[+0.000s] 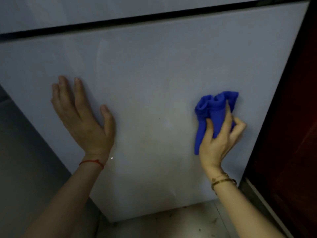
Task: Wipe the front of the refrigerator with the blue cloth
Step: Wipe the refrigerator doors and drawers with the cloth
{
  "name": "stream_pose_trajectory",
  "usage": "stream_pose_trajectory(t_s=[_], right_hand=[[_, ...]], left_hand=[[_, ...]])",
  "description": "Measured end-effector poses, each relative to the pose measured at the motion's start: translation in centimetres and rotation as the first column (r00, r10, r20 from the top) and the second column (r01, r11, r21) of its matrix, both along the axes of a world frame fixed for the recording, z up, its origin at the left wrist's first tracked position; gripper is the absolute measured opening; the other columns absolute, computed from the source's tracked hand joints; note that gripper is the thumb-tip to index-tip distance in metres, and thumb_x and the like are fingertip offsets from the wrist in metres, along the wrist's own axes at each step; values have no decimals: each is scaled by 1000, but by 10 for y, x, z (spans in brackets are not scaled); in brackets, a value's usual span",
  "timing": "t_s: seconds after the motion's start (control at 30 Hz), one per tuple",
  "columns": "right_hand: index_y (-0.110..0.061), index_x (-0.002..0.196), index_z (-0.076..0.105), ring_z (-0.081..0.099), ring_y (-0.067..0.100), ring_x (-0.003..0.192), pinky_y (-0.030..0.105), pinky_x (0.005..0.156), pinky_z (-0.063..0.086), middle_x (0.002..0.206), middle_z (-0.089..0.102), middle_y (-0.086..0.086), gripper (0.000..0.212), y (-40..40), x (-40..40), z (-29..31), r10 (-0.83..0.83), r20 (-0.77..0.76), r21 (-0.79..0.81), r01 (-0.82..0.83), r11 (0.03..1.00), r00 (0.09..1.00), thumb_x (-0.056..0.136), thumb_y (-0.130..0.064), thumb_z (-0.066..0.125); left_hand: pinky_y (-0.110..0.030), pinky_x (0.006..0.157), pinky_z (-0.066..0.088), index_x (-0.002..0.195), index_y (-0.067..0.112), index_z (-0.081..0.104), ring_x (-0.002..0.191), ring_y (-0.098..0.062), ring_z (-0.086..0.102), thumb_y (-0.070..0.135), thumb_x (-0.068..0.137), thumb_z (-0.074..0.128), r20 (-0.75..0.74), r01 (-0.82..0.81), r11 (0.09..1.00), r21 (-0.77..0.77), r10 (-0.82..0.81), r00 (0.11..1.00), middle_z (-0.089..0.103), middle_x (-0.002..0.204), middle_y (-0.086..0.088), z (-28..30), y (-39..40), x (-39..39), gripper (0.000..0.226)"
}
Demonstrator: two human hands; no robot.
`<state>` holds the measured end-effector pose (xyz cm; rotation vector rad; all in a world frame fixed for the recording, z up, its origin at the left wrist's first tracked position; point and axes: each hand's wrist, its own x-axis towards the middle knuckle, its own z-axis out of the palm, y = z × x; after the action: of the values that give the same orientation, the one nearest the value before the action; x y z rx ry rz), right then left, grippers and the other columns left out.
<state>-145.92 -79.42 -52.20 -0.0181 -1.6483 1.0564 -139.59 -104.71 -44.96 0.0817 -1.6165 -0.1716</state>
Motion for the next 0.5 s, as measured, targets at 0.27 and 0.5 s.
stream_pose_trajectory(t_s=[0.27, 0.5], right_hand=[[-41, 150, 11, 43, 28, 93, 45, 85, 37, 110, 38, 9, 87, -7, 11, -51, 7, -35, 661, 18, 750, 999, 82, -19, 61], [-34, 143, 35, 43, 25, 93, 40, 85, 35, 109, 38, 7, 51, -18, 0, 11, -71, -177, 495, 151, 856, 982, 96, -54, 44]], left_hand=[[-40, 127, 7, 147, -5, 35, 147, -41, 21, 24, 97, 48, 8, -3, 1000, 5, 3, 1000, 27, 155, -28, 2, 1, 1, 59], [-52, 125, 15, 146, -6, 36, 146, -42, 23, 22, 97, 49, 21, -14, 1000, 11, 14, 1000, 30, 153, -31, 4, 3, 3, 58]])
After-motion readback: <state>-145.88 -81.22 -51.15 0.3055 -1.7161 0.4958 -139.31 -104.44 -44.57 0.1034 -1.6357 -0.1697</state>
